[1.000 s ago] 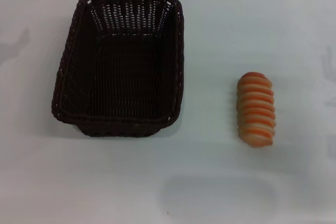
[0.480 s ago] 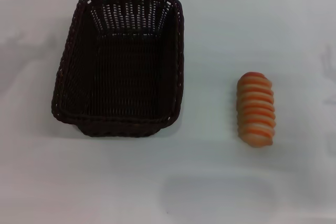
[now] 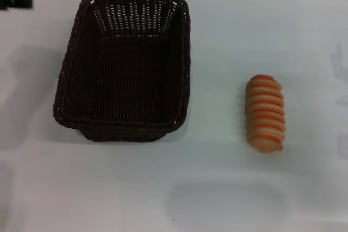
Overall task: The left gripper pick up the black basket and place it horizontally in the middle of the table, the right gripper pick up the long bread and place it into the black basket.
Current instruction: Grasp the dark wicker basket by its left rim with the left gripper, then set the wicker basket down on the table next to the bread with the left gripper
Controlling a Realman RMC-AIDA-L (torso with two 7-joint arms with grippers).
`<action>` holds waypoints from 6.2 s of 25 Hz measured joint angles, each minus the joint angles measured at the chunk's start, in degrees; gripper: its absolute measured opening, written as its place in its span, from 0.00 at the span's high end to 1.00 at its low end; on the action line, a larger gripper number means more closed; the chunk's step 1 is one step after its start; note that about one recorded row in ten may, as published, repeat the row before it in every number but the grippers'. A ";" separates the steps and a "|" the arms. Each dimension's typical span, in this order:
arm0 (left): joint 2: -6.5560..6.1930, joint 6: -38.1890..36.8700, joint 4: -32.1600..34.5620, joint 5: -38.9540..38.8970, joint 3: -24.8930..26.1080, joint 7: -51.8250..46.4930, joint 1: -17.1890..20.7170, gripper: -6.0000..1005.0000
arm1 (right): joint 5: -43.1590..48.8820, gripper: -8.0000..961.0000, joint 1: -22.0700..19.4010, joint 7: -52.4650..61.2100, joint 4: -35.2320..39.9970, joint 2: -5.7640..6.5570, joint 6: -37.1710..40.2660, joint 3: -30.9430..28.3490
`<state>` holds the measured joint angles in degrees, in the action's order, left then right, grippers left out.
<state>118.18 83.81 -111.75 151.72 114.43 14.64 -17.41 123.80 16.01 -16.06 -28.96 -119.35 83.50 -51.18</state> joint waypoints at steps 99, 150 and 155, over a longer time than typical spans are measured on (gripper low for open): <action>-0.13 -3.24 10.42 13.23 -16.98 -0.02 -2.67 0.79 | -0.06 0.30 -0.06 -0.35 1.24 0.08 3.31 0.07; -10.33 28.79 45.97 -28.05 18.91 70.11 -24.48 0.80 | -14.65 0.30 -10.03 -8.39 -6.01 -0.42 5.33 10.90; -10.16 27.96 51.32 -27.95 18.94 72.33 -25.98 0.80 | -15.32 0.30 -10.36 -8.45 -6.02 -0.36 5.79 11.67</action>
<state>108.01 111.77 -60.43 123.77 133.38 86.97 -43.39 108.47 5.65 -24.51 -34.98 -119.71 89.29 -39.51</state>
